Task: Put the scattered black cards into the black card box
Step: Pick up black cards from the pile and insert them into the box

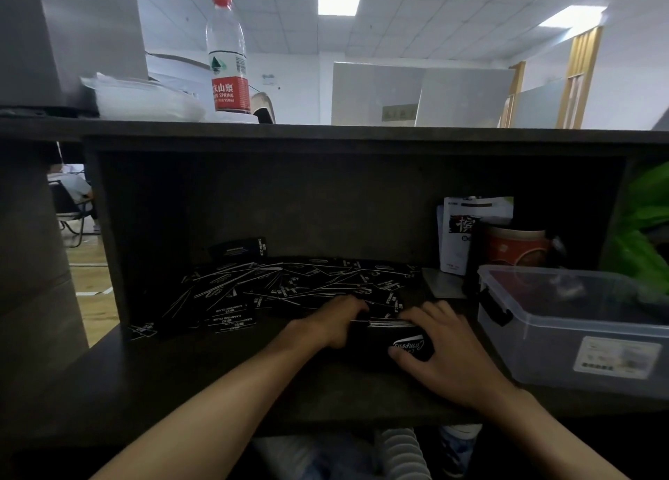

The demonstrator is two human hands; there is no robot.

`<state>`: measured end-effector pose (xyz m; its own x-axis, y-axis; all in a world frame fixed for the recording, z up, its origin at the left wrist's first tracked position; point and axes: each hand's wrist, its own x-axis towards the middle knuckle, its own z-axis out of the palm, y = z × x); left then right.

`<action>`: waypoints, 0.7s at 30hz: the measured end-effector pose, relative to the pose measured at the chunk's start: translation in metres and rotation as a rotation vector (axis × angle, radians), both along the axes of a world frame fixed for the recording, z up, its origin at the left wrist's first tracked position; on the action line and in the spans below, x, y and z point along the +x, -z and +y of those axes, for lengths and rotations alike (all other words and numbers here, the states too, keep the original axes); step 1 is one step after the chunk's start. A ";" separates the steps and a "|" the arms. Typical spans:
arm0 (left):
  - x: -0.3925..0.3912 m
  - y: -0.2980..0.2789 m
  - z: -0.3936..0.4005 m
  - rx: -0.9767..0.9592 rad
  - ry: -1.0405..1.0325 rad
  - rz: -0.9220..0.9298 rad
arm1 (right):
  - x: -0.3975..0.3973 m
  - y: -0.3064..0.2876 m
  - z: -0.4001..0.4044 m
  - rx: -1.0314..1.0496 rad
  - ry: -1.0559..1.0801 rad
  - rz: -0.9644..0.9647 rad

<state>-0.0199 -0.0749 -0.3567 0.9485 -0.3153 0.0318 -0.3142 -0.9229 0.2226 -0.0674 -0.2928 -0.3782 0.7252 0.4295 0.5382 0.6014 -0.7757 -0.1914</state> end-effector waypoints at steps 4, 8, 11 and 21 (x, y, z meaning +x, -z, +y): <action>0.009 -0.006 -0.009 -0.099 0.004 -0.056 | -0.002 0.000 -0.001 0.029 -0.010 -0.013; 0.020 -0.025 -0.001 0.077 -0.061 0.068 | -0.002 -0.001 -0.001 0.031 -0.006 -0.021; 0.022 -0.032 0.000 0.153 -0.112 0.102 | -0.001 -0.001 -0.001 0.022 0.000 -0.013; -0.020 -0.030 0.006 -0.615 0.008 -0.035 | 0.002 0.003 -0.001 0.028 0.003 -0.030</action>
<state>-0.0400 -0.0685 -0.3272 0.9414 -0.2362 0.2407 -0.3369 -0.6266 0.7028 -0.0659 -0.2940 -0.3811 0.7099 0.4115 0.5716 0.6048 -0.7721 -0.1952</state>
